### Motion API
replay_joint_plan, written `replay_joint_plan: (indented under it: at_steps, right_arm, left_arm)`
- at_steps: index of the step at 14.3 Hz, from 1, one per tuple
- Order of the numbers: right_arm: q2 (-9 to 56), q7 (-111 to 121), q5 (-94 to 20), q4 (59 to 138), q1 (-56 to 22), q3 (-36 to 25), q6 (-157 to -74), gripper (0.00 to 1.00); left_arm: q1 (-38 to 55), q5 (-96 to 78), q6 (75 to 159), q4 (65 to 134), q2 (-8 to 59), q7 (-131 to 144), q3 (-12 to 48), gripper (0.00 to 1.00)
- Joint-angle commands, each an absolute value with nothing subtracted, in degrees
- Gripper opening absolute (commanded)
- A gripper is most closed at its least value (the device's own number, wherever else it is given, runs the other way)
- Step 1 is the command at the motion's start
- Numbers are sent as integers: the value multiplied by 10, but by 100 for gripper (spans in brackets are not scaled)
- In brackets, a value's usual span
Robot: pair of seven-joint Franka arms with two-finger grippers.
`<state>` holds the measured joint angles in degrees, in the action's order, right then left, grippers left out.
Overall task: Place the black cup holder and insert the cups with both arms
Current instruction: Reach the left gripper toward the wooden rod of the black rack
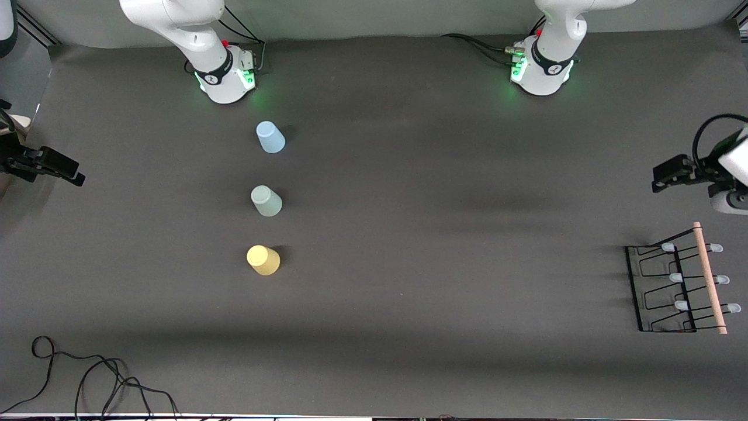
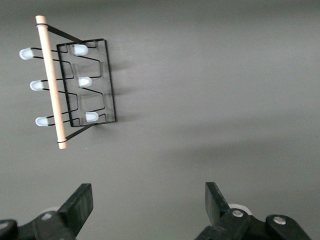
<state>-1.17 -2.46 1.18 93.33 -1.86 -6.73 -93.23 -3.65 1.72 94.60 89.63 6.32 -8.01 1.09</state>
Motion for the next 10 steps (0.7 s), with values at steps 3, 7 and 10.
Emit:
replay_joint_plan:
  at_steps: [3,7,10]
  right_arm:
    - [-4,-16,4,918,-13,-67,-921,100]
    - [-4,-16,4,918,-13,-67,-921,100]
    - [-4,-17,4,918,-13,-67,-921,100]
  left_arm:
    - [-80,25,968,860,133,-108,12,100]
    - [-113,25,1033,850,190,-148,12,100]
    - [-139,32,1084,849,231,-176,12,100]
